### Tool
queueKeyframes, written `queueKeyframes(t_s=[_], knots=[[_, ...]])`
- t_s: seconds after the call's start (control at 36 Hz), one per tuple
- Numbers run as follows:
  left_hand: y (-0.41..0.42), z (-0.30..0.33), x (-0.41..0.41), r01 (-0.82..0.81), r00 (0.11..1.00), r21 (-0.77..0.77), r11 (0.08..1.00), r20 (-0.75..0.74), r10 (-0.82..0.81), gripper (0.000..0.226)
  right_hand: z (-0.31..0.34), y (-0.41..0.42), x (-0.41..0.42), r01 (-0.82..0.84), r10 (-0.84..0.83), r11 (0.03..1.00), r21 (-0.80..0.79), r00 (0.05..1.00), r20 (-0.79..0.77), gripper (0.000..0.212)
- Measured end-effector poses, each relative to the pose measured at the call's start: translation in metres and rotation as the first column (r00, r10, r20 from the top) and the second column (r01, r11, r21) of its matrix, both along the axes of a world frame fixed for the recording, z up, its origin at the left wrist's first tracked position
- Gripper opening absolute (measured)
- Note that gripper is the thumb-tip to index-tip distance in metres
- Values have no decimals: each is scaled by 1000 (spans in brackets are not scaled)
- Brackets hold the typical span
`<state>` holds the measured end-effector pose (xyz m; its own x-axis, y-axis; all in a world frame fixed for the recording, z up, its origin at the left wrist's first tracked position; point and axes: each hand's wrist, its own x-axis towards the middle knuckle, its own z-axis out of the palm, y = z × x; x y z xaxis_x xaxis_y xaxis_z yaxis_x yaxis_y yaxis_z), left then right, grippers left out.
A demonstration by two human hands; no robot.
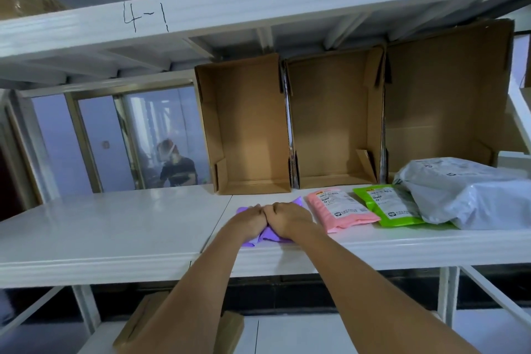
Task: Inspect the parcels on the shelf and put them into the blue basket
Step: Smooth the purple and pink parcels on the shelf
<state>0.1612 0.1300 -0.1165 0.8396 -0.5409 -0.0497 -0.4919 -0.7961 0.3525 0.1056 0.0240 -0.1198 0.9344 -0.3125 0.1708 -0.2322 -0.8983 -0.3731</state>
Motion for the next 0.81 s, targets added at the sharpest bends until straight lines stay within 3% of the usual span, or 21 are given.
queueKeyframes(t_s=[0.08,0.19,0.33,0.5,0.61,0.67,0.72,0.78,0.81], knots=[[0,-4,1,-129,984,57,990,134,121,66,-2,1,-2,106,-106,994,-31,994,20,68],[1,-12,2,-268,954,35,963,146,260,88,-4,5,-1,217,-219,972,-96,975,-18,80],[5,-11,-6,-319,934,-64,946,150,325,80,-2,11,-6,270,-282,954,-132,956,-78,73],[21,13,-18,-411,909,-224,883,-27,416,60,18,20,-31,259,-237,947,-192,963,130,54],[19,33,-30,-475,878,-299,827,-227,422,57,31,32,-44,229,-230,971,-72,973,-13,55],[20,36,-26,-519,845,-431,738,-386,369,50,33,34,-46,209,-209,978,3,975,-78,58],[28,39,-35,-586,793,-579,567,-554,254,31,35,33,-51,181,-173,977,112,982,-72,65],[36,45,-51,-647,728,-625,437,-677,110,6,36,32,-51,147,-135,962,231,989,-66,77],[38,48,-54,-675,704,-647,356,-709,46,8,37,33,-52,127,-111,944,305,991,-69,84]])
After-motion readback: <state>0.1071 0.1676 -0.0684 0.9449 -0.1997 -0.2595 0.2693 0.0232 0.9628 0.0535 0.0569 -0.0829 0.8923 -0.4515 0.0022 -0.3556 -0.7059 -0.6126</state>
